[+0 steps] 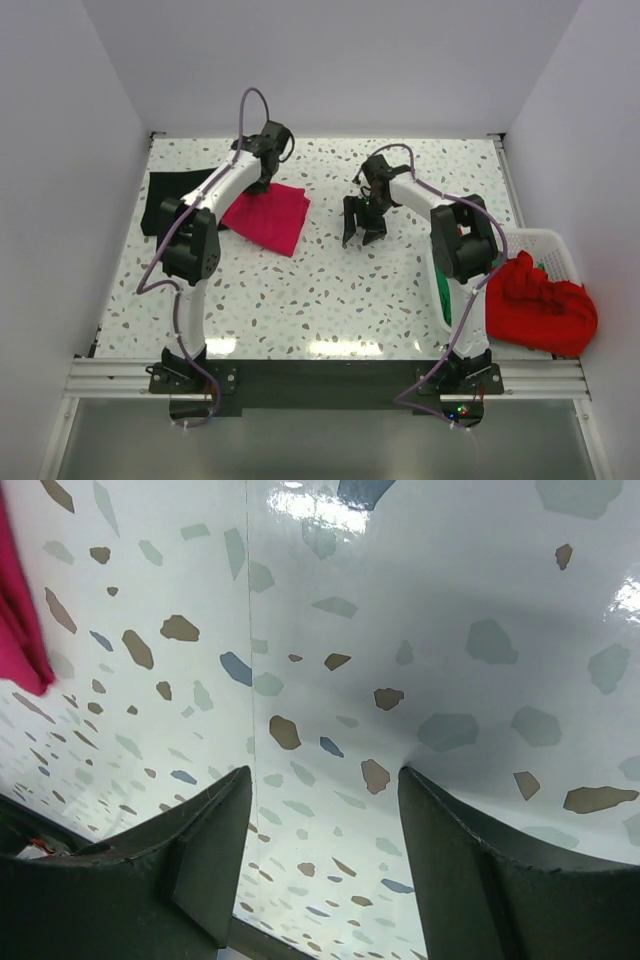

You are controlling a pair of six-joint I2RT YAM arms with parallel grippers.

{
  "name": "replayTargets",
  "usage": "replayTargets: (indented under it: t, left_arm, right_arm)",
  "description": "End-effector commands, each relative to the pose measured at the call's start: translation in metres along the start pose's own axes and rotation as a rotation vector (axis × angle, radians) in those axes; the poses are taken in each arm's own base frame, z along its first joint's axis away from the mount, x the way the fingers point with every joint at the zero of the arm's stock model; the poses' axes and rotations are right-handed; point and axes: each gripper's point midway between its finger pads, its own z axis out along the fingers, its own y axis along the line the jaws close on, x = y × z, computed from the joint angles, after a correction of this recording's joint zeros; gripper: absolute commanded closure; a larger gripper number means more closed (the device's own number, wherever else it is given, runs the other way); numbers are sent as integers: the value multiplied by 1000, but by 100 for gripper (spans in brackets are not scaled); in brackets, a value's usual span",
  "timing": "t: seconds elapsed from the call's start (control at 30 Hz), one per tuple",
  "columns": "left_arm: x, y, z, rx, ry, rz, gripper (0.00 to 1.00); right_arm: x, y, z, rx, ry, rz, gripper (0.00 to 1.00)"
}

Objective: Fold and stack the t-shirts
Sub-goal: Neatly place the folded tshirt to the corner

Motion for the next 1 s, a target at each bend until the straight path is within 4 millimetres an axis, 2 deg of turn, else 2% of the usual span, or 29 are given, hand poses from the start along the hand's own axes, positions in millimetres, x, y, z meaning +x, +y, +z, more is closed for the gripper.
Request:
replayTargets:
  t: [0.0, 0.37, 0.6, 0.8, 0.97]
  left_arm:
    - [-16, 50, -13, -107, -35, -8, 100]
    - [-45, 103, -28, -187, -108, -48, 100]
    - [-54, 132, -44, -221, -152, -92, 100]
    - [-58, 151, -60, -230, -194, -130, 100]
    - [-58, 157, -65, -232, -207, -139, 100]
  right_arm:
    - [5, -2, -11, 19, -7, -25, 36]
    - [9, -4, -12, 30, 2, -26, 36]
    - [11, -5, -12, 34, 5, -23, 36]
    - [11, -6, -11, 35, 7, -19, 36]
    - [12, -6, -10, 36, 11, -19, 36]
